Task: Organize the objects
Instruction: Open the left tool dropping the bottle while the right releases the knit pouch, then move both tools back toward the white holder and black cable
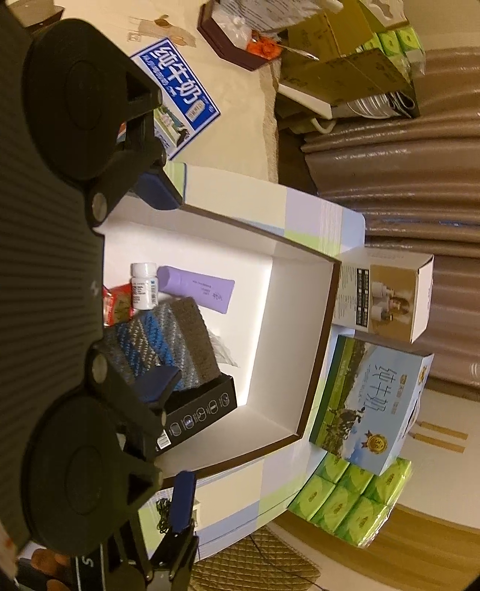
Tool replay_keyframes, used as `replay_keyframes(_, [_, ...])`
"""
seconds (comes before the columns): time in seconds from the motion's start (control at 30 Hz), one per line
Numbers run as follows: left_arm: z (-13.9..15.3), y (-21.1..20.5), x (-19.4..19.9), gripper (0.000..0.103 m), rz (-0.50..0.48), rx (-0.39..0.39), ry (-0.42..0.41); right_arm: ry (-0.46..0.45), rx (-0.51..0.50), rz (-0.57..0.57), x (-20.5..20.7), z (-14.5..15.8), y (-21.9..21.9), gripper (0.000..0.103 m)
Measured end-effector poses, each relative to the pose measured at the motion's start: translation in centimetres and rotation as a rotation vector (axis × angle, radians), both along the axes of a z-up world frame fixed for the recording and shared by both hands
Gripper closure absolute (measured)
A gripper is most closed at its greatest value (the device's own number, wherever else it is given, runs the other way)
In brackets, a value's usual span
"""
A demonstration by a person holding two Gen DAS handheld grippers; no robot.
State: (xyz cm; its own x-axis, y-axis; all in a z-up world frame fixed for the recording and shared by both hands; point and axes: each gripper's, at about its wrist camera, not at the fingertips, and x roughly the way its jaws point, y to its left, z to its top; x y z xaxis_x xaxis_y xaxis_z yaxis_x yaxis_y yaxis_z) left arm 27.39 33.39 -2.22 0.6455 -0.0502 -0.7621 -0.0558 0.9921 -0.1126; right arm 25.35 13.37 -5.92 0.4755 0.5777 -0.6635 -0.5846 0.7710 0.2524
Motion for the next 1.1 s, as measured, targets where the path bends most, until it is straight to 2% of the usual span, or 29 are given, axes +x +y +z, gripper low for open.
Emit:
replay_keyframes(0.47, [1.1,-1.1,-4.5,0.014,-0.003,-0.012,0.015,0.007,0.032,0.007,-3.6,1.6,-2.1,0.011])
replay_keyframes(1.1, [1.7,-6.0,-10.4,0.014,-0.034,-0.022,0.035,0.025,0.049,-0.001,-8.1,2.7,-8.2,0.009])
